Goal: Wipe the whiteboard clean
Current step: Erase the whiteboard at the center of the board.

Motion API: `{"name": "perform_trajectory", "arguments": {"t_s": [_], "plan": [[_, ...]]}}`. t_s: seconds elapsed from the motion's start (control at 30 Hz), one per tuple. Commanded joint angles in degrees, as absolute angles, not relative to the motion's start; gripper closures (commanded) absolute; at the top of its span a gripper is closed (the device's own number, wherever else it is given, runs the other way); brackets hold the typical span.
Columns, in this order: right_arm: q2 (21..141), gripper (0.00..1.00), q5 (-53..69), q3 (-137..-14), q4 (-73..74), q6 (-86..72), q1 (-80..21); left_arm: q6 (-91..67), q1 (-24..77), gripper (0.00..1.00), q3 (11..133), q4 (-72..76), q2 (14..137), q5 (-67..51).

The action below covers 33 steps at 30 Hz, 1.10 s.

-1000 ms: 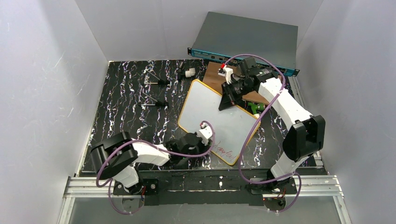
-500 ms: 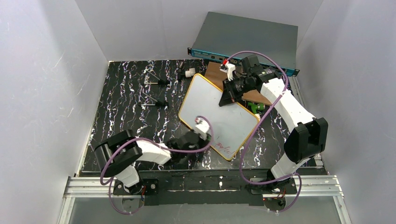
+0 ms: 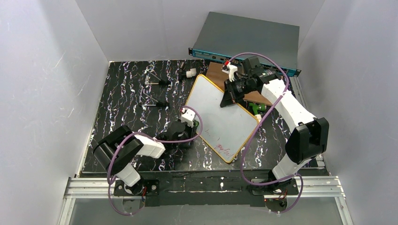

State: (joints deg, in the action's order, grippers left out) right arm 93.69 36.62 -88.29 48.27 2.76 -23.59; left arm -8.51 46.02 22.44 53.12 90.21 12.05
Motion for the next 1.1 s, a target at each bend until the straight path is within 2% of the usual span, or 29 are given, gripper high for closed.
{"name": "perform_trajectory", "arguments": {"t_s": [0.0, 0.3, 0.47, 0.53, 0.73, 0.87, 1.07], "plan": [[94.2, 0.99, 50.6, -87.3, 46.6, 5.7, -26.5, -7.8, 51.9, 1.00, 30.0, 53.7, 91.6, 2.4], [94.5, 0.99, 50.9, -87.2, 46.4, 5.4, -26.5, -10.4, 65.8, 1.00, 39.7, 52.3, 99.3, 2.9], [93.9, 0.99, 50.6, -87.0, 46.4, 5.5, -26.5, -10.6, 68.3, 1.00, 43.1, 49.2, 101.0, 4.3], [93.5, 0.99, 50.6, -86.6, 46.2, 5.5, -26.5, -10.4, 64.7, 1.00, 39.2, 48.6, 98.0, 11.1], [93.4, 0.99, 51.3, -86.1, 45.7, 4.9, -26.5, -11.4, 52.4, 1.00, 30.3, 49.0, 91.0, 14.7], [93.6, 0.99, 51.6, -86.1, 45.4, 4.6, -26.5, -10.5, 46.0, 1.00, 26.9, 49.4, 90.4, 11.5], [94.0, 0.99, 52.5, -86.0, 44.8, 4.0, -26.5, -8.7, 44.9, 1.00, 25.6, 51.7, 92.7, 2.9]]}}
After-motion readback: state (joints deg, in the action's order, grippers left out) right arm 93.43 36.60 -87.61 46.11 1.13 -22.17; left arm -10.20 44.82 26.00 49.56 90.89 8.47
